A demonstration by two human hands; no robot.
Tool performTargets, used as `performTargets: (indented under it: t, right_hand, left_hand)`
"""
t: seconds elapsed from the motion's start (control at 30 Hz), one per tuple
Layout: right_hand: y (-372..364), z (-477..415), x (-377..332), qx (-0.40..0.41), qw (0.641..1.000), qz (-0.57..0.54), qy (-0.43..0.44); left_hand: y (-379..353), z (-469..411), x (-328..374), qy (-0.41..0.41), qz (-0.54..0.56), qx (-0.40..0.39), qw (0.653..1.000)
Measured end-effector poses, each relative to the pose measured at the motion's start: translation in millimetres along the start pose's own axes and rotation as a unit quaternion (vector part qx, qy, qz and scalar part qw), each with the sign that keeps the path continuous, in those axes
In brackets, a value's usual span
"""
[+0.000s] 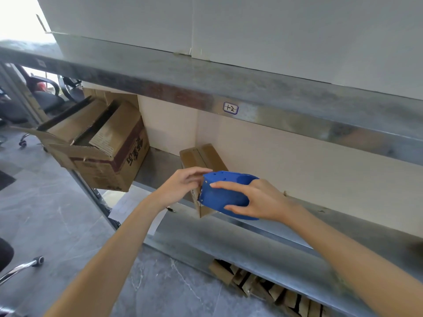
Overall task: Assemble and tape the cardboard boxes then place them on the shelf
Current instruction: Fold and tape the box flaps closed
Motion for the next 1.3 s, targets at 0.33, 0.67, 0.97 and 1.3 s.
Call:
performTargets:
  t: [0.33, 0.67, 0.97, 1.3]
  right_hand:
    - [-1, -3, -7, -0.056, 0.998, 0.03, 0.002]
    - [1, 6, 13, -0.071, 0.997, 0.034, -0.015]
    - [8, 45, 52, -0.103, 0.99, 0.057, -0.081]
    - [-6, 60, 67, -0.106, 0.987, 0.02, -0.118]
  left_hand:
    - [-3, -3, -10, 0.003, -0.032, 0.079, 0.996]
    - [7, 10, -30, -0.009, -0.043, 0.224, 0.974]
    - [5, 23, -62, 0.027, -0.018, 0.22, 0.975]
    - [-17, 11, -68, 0.013, -0.029, 0.231, 0.972]
Point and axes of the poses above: each hand's wrist, its own z-axis away from the middle knuckle, its own y-axis out of the back of the hand, x = y × z, the point moved 4 cm from there along -z, towards the middle knuckle, and after that the axes turned 9 degrees about y, right-handed, at the moved point
